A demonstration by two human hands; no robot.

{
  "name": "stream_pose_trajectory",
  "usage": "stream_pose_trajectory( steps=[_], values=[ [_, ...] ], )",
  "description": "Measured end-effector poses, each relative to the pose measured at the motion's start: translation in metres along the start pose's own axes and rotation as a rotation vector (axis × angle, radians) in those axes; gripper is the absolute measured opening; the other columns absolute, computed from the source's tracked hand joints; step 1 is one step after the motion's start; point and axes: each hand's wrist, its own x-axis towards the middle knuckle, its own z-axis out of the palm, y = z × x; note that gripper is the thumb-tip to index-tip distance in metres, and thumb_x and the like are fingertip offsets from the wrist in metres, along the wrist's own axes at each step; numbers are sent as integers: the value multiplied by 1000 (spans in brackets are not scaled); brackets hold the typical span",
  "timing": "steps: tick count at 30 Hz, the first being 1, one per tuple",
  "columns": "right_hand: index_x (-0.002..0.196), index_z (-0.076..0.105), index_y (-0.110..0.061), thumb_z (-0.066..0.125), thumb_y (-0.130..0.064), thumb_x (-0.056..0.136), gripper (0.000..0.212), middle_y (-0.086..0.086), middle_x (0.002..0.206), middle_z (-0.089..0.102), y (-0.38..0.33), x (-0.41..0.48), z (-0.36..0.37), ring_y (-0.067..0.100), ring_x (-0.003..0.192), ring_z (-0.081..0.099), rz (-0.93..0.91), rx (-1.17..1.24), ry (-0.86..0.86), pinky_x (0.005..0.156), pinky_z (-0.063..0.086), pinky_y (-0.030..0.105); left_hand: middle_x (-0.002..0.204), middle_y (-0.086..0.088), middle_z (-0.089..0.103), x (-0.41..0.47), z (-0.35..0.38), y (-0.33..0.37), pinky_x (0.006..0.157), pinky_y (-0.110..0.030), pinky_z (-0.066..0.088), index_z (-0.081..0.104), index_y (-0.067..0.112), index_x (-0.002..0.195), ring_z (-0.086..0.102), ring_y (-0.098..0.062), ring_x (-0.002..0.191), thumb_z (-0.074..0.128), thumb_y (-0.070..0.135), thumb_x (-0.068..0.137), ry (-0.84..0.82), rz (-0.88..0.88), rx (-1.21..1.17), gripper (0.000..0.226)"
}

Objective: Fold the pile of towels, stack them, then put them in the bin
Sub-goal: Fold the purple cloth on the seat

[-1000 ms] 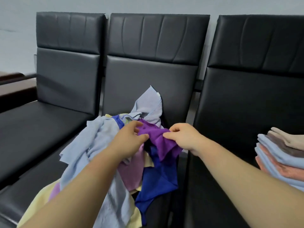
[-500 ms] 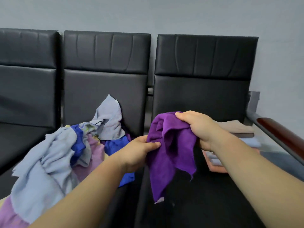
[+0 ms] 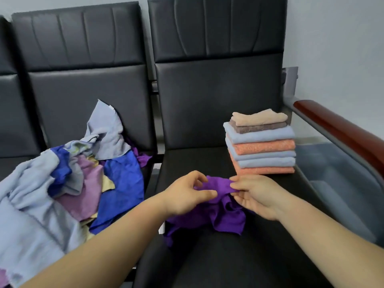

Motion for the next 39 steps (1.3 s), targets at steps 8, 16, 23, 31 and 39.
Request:
stream_pose_trajectory(
  steps=[8,16,23,31,39],
  values=[
    [109,72,-12,68,-1,96,17,8,87,73,-5,0,1,16,81,66,-94,-116,-66,71,54,28,97,8,65,12,18,-12,82,-27,51,64,30,99,62,-13,87,80,42,83,2,96,335,26],
    [105,69,-15,68,2,95,19,7,102,68,-10,7,1,13,74,61,-189,-162,36,64,51,25,81,13,61,13,23,-8,75,-24,44,62,25,87,57,-5,77,60,21,99,117,197,238,13],
    [105,67,-9,63,12,93,24,7,100,73,-15,-3,1,16,82,68,-263,-72,-110,77,54,27,71,-5,57,12,8,14,61,-29,45,59,16,83,52,-16,62,48,10,106,99,-88,-723,26],
    [87,71,-32,83,-28,85,13,-24,74,68,-16,-9,-3,-1,68,61,-627,-995,131,66,43,16,70,-2,65,0,-14,21,55,-22,47,66,15,79,56,-11,58,64,11,99,60,32,-548,20],
    [85,78,-22,75,-27,93,10,-7,56,62,-32,-4,-27,11,62,57,-468,-817,181,65,45,31,76,-5,69,-8,-72,1,63,-25,46,72,17,80,59,-15,69,85,16,79,-105,-22,-11,13]
  ],
)
